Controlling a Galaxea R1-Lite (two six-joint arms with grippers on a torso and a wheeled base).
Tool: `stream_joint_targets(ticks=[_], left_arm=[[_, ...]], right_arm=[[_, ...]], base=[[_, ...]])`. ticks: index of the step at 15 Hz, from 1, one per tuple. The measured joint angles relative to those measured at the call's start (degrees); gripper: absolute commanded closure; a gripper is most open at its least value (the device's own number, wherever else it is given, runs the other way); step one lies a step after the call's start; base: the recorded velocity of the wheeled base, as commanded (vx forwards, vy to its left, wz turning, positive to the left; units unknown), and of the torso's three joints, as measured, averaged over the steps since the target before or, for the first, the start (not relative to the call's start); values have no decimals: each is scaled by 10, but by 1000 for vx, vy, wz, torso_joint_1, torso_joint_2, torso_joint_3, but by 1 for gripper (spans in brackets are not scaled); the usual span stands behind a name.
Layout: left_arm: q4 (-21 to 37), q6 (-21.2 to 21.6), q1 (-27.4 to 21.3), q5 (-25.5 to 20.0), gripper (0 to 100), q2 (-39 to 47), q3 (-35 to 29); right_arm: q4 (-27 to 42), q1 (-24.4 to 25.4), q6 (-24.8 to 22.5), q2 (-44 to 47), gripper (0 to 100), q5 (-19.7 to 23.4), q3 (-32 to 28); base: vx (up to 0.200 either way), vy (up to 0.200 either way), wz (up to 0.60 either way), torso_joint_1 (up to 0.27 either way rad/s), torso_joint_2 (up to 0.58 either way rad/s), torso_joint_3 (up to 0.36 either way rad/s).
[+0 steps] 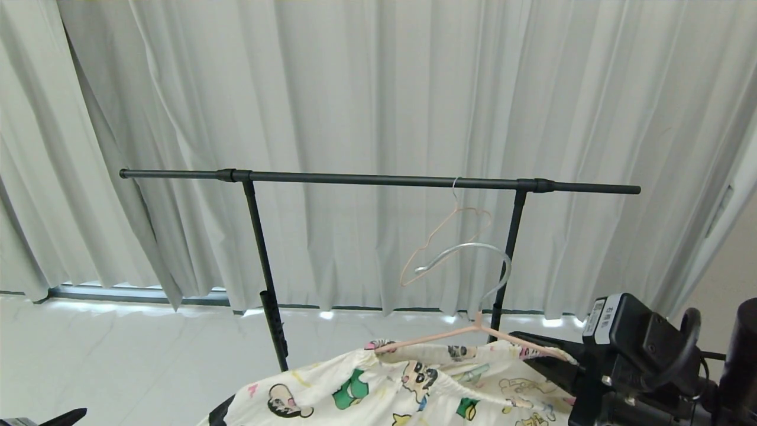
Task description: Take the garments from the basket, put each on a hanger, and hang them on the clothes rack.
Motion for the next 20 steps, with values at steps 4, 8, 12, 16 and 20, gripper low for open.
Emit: stream_joint_targets(ticks=[4,8,12,16,20], left_arm=[[-2,-3,0,-18,0,19,-64],[-1,-8,-15,-34,0,56,-94],[-2,-12,-43,-39,0,105,-140],[-5,-12,26,45,0,150,-137],[-25,-11,40,46,0,169,-132]], right_arm=[[1,-96,4,-9,100,-2,25],[2,-162,48,-50,100,-4,59],[16,-179,48,-74,100,-45,89],[137,-280,48,-80,100,-153,79],[262,-411,50,-97,100,-194,39]], base=[[0,0,0,0,0,0],[0,0,0,0,0,0],[0,0,0,0,0,0],[0,0,0,0,0,0],[0,50,0,-1,-1,1]])
